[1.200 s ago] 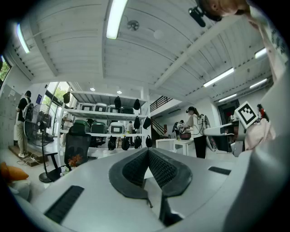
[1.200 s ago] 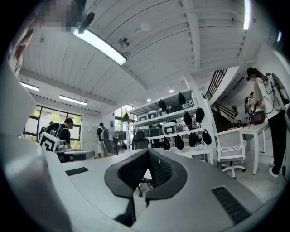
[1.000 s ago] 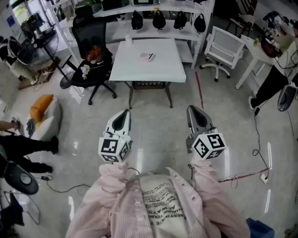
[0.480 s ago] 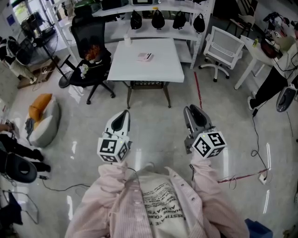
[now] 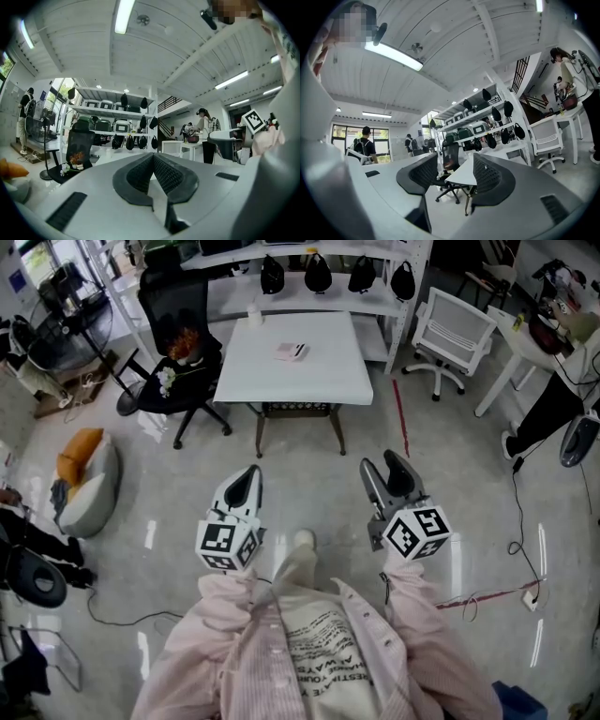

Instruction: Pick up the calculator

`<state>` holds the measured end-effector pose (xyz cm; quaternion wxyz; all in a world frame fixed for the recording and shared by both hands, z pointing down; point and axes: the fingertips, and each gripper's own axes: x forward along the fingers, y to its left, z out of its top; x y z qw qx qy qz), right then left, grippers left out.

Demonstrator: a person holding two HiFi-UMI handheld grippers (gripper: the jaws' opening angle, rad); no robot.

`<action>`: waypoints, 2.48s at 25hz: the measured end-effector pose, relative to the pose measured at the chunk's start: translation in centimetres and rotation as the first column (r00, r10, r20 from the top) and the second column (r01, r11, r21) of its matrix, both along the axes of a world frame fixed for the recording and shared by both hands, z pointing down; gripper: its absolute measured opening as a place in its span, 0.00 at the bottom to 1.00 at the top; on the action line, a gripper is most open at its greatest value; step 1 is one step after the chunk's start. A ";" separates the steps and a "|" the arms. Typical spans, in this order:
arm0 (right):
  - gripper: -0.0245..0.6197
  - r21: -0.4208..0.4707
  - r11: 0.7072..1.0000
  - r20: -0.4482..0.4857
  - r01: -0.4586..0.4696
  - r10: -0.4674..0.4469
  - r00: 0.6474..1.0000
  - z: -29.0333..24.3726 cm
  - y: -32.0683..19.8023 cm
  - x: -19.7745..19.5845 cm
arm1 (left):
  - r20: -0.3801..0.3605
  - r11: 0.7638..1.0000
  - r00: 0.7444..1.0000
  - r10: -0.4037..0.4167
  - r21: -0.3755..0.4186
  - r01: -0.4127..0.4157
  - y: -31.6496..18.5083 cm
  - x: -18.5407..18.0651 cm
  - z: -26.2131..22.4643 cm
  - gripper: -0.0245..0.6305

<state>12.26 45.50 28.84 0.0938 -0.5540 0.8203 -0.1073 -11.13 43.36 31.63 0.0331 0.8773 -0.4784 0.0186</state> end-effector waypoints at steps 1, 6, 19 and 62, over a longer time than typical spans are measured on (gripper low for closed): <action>0.36 -0.001 1.000 0.006 -0.001 0.001 1.000 0.1 -0.5 -0.1 | -0.001 1.000 1.000 0.002 -0.004 -0.002 -0.4 0.0 0.2 0.04; 0.37 -0.019 1.000 0.009 0.015 -0.014 1.000 1.3 -3.6 -1.3 | -0.006 1.000 1.000 0.007 -0.030 -0.007 -3.5 -0.1 1.6 0.04; 0.37 -0.059 0.997 0.015 0.054 -0.053 0.998 1.6 -13.9 -3.0 | -0.057 0.998 0.998 0.009 -0.068 -0.012 -14.1 -0.6 2.6 0.04; 0.37 -0.173 0.980 0.125 0.103 -0.082 0.989 7.7 -43.2 -3.0 | -0.036 0.987 0.998 -0.055 -0.154 0.049 -40.8 -2.2 7.2 0.04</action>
